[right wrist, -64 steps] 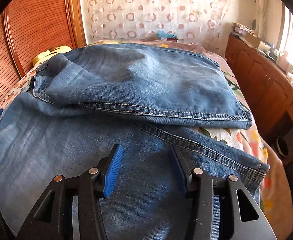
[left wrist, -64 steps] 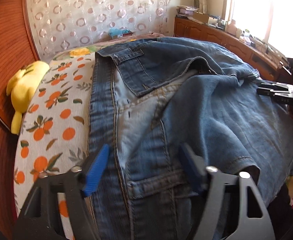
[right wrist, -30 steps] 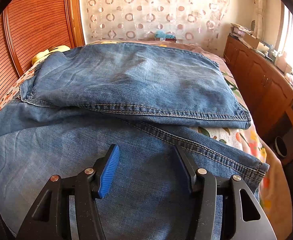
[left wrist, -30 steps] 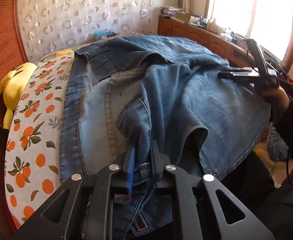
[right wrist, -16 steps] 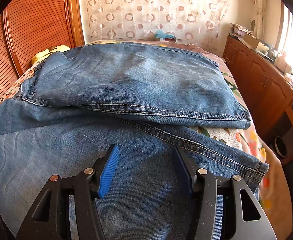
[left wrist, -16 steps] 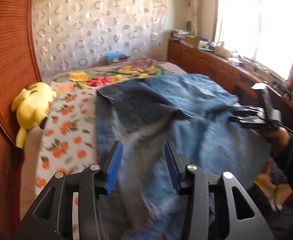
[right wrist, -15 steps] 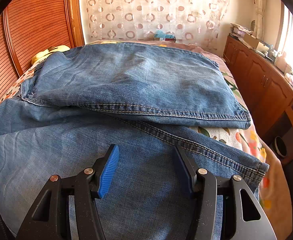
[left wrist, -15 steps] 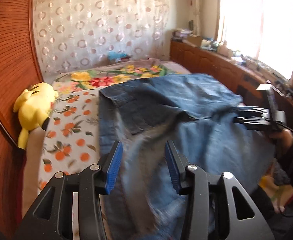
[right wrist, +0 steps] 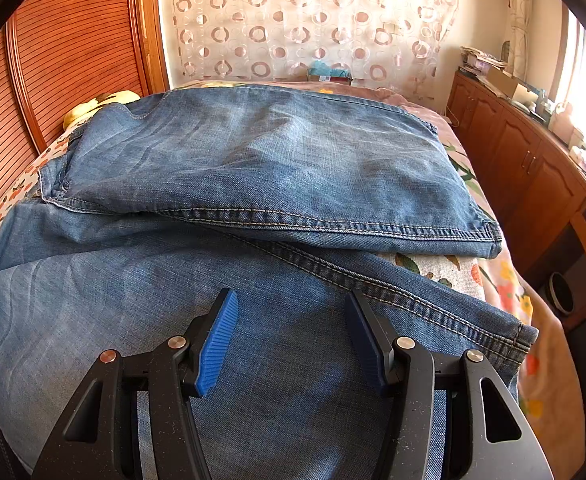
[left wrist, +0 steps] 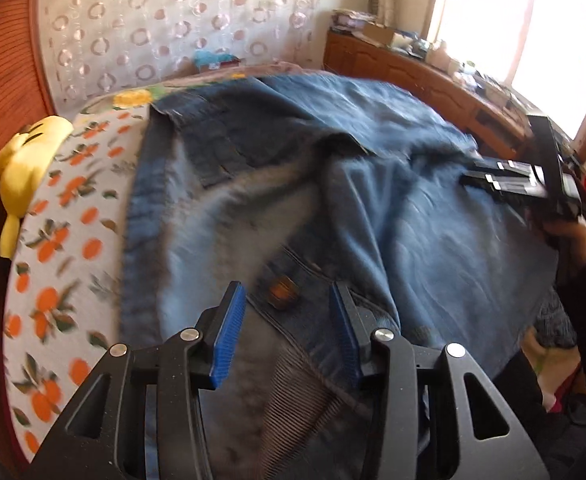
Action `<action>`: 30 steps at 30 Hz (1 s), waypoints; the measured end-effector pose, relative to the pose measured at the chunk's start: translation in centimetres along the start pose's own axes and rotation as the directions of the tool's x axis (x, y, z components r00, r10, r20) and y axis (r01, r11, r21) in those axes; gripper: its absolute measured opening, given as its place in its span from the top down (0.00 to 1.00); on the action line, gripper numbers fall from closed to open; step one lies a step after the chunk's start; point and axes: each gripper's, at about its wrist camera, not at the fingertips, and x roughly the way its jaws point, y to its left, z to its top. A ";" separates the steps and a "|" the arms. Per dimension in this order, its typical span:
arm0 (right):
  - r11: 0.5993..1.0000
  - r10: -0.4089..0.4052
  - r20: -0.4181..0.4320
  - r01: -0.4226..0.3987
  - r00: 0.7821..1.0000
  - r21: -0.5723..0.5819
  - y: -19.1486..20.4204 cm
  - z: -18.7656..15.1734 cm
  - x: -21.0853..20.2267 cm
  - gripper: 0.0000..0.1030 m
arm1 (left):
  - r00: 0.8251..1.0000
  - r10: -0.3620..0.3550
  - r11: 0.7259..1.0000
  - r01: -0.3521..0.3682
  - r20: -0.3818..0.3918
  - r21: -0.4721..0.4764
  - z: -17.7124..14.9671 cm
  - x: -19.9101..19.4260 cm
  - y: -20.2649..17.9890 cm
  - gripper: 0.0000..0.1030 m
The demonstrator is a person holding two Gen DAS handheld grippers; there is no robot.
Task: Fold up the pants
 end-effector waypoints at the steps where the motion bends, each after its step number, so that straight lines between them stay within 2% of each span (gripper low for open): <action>1: 1.000 0.000 0.000 0.000 1.000 0.000 0.0 0.0 0.0 0.44 | 1.000 0.009 1.000 -0.009 -0.012 0.010 -0.4 0.4 -0.4 0.57; 3: 1.000 0.000 0.000 0.000 1.000 0.000 0.0 0.0 0.0 0.44 | 1.000 0.020 1.000 -0.020 -0.018 0.013 -0.8 0.8 -0.7 0.56; 6: 1.000 0.000 0.000 0.000 1.000 0.000 0.0 0.0 0.0 0.44 | 1.000 0.003 0.999 -0.004 -0.024 -0.033 -1.0 1.2 -0.1 0.52; 11: 1.000 0.001 0.000 -0.001 1.000 0.000 0.0 0.0 0.0 0.44 | 0.999 -0.031 0.996 0.028 -0.026 -0.084 -0.5 1.5 0.5 0.52; 12: 1.000 0.001 0.000 -0.001 1.000 0.000 0.0 0.0 0.0 0.44 | 0.999 -0.041 0.995 0.039 -0.022 -0.094 -0.5 1.5 0.5 0.56; 13: 1.000 0.001 0.000 -0.001 1.000 0.000 0.0 0.0 0.0 0.44 | 0.998 -0.055 0.994 0.053 -0.018 -0.096 -0.6 1.5 0.5 0.67; 14: 1.000 0.001 0.000 -0.001 1.000 0.000 0.0 0.0 0.0 0.44 | 0.998 -0.054 0.994 0.053 -0.011 -0.093 -0.6 1.3 0.4 0.68; 16: 1.000 0.001 0.000 -0.001 1.000 0.000 0.0 0.0 0.0 0.43 | 1.000 -0.026 0.997 0.027 0.009 -0.076 -0.8 1.0 0.4 0.88; 18: 1.000 0.001 0.000 -0.001 1.000 0.000 0.0 0.0 0.0 0.43 | 0.999 -0.029 0.996 0.032 0.033 -0.084 -1.0 0.5 0.7 0.97; 21: 1.000 0.002 0.000 -0.002 1.000 0.000 0.0 0.0 0.0 0.43 | 0.997 -0.025 0.996 0.032 0.078 -0.083 -0.7 -0.7 1.3 0.97; 27: 1.000 0.001 0.000 -0.001 1.000 0.000 0.0 0.0 0.0 0.43 | 0.982 0.086 0.995 -0.076 0.169 -0.063 1.8 -3.3 3.3 0.98; 30: 1.000 0.001 0.000 -0.001 1.000 0.000 0.0 0.0 0.1 0.43 | 0.979 0.116 0.992 -0.108 0.166 -0.058 3.2 -2.6 4.5 0.98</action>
